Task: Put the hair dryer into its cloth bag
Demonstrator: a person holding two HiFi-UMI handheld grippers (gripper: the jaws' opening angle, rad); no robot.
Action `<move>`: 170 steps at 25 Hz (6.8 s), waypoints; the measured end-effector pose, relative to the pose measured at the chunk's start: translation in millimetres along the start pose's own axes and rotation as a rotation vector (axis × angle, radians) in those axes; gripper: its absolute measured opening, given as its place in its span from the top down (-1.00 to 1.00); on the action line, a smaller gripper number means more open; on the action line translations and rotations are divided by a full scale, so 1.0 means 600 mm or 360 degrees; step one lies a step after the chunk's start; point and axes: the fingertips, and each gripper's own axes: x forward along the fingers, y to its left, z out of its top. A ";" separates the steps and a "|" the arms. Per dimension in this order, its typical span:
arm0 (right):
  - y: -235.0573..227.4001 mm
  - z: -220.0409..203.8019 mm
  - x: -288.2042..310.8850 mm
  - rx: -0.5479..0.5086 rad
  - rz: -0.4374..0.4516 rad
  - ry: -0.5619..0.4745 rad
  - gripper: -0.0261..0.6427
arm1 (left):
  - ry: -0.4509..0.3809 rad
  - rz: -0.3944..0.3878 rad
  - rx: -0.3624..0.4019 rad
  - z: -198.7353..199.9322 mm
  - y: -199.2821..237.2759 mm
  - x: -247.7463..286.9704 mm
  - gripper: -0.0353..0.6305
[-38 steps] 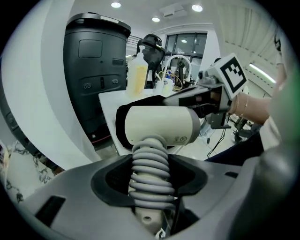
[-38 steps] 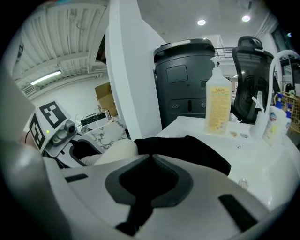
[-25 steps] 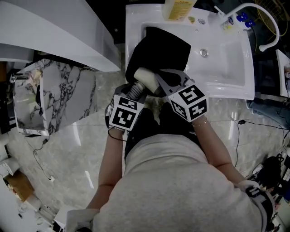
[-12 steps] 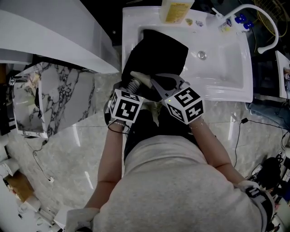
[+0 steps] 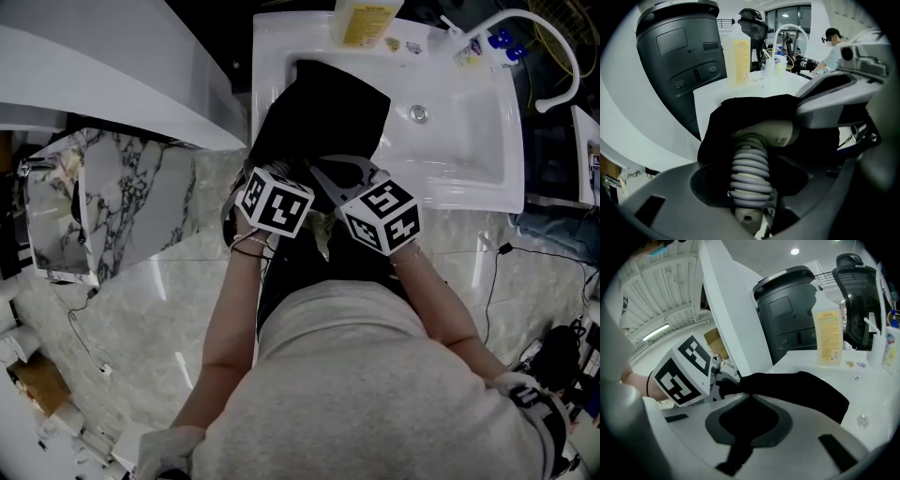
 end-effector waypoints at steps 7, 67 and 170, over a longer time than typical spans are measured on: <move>-0.007 -0.014 0.000 0.0006 -0.0020 0.0020 0.89 | 0.0009 -0.0039 0.0036 0.008 -0.015 0.021 0.20; 0.014 -0.035 0.001 -0.0029 0.0036 0.0102 0.89 | -0.0288 -0.0138 -0.0099 0.008 -0.016 -0.013 0.23; 0.014 0.137 -0.109 0.0028 -0.0016 -0.0503 0.93 | -0.1143 -0.0215 -0.0611 0.139 -0.002 -0.213 0.87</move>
